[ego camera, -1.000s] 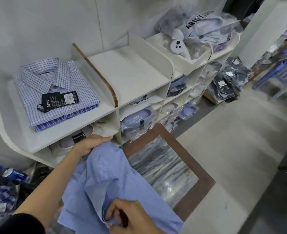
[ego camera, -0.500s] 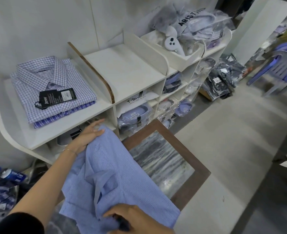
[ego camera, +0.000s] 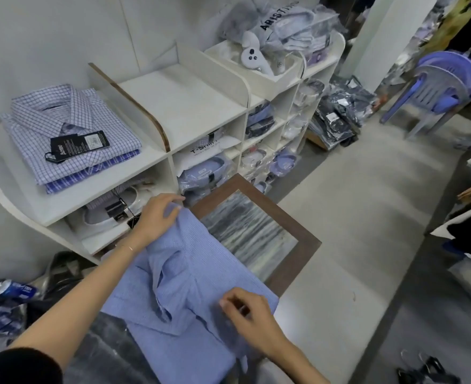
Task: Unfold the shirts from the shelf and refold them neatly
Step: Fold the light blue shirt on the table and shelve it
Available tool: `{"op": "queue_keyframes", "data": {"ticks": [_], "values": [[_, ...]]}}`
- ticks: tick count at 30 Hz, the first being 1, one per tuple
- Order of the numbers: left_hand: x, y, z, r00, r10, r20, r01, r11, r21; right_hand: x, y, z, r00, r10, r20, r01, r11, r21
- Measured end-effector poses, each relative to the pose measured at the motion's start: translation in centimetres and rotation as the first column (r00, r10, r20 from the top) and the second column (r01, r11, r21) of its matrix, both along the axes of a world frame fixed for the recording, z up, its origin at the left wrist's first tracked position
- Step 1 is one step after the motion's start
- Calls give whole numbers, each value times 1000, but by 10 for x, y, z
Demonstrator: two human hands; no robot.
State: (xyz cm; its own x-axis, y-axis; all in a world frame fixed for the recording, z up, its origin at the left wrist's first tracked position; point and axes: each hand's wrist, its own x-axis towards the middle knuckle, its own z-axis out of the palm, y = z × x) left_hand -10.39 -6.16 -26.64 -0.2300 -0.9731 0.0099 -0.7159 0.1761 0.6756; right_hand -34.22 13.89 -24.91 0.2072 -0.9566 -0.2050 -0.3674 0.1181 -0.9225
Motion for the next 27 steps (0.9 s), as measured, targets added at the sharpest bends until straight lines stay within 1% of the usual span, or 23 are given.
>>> {"op": "queue_keyframes", "data": {"ticks": [3, 4, 6, 7, 9, 12, 14, 16, 18, 19, 20, 22, 23, 24, 25, 27], "values": [[-35, 40, 11, 981, -191, 48, 194, 977, -83, -40, 17, -13, 960, -279, -3, 279, 960, 1], [-46, 53, 13, 971, -229, 65, 234, 967, -96, -53, 22, -18, 942, -334, -38, 334, 942, -1], [-63, 78, 10, 960, -267, 86, 276, 954, -122, -75, 37, -32, 915, -382, -134, 387, 922, 12], [-70, 88, 8, 963, -259, 70, 267, 954, -136, -81, 45, -40, 911, -369, -183, 381, 924, 35], [-83, 109, 6, 978, -210, 2, 207, 962, -175, -83, 60, -50, 914, -278, -295, 310, 949, 66], [-98, 145, 2, 984, -117, -135, 88, 974, -208, -69, 73, -60, 890, -39, -454, 109, 986, 129], [-103, 170, -1, 982, -56, -181, 22, 983, -184, -55, 77, -64, 862, 80, -500, -8, 989, 145], [-105, 194, -8, 973, 19, -231, -52, 989, -137, -46, 79, -66, 852, 154, -501, -90, 984, 151], [-107, 216, -13, 943, 168, -286, -200, 976, -90, -43, 79, -66, 855, 200, -478, -132, 976, 172], [-108, 228, -14, 909, 280, -310, -312, 948, -57, -44, 81, -67, 866, 216, -452, -144, 971, 189], [-110, 239, -14, 852, 408, -329, -436, 900, -14, -46, 83, -68, 881, 223, -418, -147, 968, 205], [-115, 260, -15, 690, 628, -360, -652, 755, 67, -55, 91, -73, 907, 221, -360, -135, 959, 247], [-119, 269, -15, 618, 679, -396, -705, 702, 103, -61, 96, -78, 915, 214, -342, -125, 956, 265], [-123, 274, -15, 558, 700, -445, -720, 675, 160, -68, 102, -81, 919, 210, -334, -116, 953, 278], [-127, 276, -15, 495, 722, -484, -717, 654, 243, -77, 107, -84, 923, 208, -323, -112, 950, 292], [-134, 273, -16, 376, 773, -510, -674, 606, 422, -95, 116, -88, 932, 214, -294, -117, 941, 317]]}}
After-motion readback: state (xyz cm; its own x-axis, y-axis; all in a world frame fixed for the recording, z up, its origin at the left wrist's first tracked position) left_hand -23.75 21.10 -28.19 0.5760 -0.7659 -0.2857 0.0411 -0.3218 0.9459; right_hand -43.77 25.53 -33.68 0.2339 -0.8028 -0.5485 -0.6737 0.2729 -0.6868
